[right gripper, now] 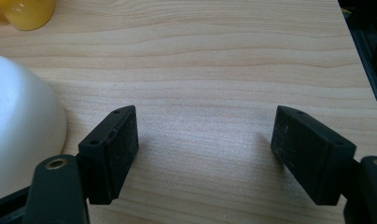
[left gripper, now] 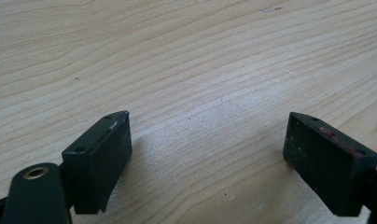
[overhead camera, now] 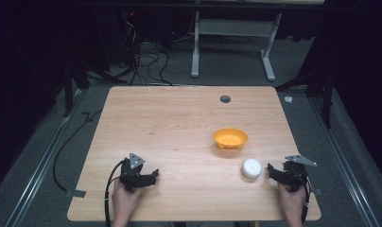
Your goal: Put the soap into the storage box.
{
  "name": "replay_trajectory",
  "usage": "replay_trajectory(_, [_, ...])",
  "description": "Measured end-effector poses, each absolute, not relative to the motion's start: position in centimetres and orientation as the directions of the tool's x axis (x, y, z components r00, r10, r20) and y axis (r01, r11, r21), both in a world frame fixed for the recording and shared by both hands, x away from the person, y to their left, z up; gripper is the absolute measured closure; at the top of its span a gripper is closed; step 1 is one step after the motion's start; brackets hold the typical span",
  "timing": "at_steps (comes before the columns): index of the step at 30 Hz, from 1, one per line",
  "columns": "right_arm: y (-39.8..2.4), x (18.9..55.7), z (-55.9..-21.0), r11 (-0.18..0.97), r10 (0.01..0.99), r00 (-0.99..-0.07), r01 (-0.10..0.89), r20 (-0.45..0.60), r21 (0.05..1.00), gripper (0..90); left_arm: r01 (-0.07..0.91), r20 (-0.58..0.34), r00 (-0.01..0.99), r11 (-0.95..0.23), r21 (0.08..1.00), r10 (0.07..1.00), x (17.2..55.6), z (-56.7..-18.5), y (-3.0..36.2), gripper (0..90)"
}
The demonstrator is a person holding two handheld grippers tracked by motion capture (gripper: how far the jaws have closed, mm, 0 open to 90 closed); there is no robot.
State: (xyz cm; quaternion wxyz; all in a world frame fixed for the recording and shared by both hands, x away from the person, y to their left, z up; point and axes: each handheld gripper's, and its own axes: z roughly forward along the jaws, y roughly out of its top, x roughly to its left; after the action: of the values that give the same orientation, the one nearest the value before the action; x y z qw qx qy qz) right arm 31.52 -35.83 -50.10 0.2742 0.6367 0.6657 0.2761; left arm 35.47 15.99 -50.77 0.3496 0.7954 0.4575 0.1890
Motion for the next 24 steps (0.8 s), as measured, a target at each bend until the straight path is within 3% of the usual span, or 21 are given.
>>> replay_trajectory(24, [-35.81, 31.53, -50.12, 0.045, 0.999, -0.050, 0.695, -0.014, 0.718, 22.9, 0.597, -0.020, 0.510, -0.337, 0.728, 0.860, 35.47, -50.76, 16.03, 15.9])
